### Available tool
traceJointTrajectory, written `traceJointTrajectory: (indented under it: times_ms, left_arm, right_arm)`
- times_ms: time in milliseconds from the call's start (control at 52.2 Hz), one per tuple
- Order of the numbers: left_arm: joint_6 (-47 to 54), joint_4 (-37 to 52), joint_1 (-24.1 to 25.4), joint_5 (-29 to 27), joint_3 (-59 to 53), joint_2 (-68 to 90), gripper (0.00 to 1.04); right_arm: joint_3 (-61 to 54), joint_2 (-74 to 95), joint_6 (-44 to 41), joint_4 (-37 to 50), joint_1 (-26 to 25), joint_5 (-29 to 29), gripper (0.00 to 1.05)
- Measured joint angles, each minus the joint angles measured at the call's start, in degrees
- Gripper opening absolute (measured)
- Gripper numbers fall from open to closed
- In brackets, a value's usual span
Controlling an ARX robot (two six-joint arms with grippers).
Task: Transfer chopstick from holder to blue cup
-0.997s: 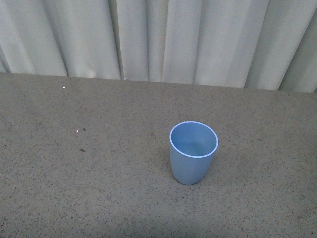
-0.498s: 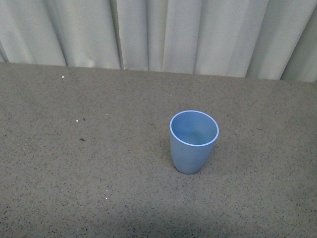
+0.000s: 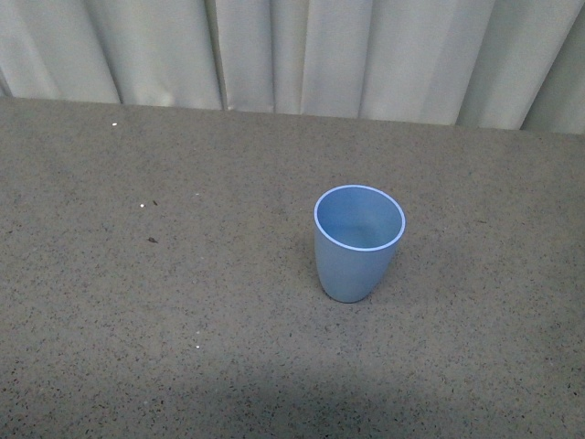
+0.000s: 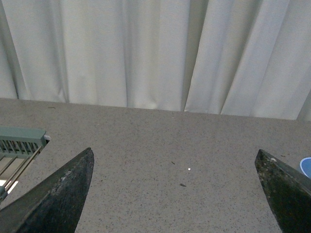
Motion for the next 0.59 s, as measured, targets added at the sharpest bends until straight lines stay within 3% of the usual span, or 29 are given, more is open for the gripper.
traceJointTrajectory:
  times_ms: [96,211,594]
  left_arm:
    - [0.00,0.00,0.00,0.02,0.00,0.00,0.98]
    - [0.00,0.00,0.00,0.02,0.00,0.00,0.98]
    - [0.00,0.00,0.00,0.00,0.00,0.00,0.98]
  right_arm:
    - [0.00,0.63,0.09,0.55,0.02,-0.26,0.92]
    - [0.04,1.05,0.02,1.33,0.02,-0.74,0.68]
    - [0.04,1.03,-2.01,2.01,-0.24,-1.68,0.10]
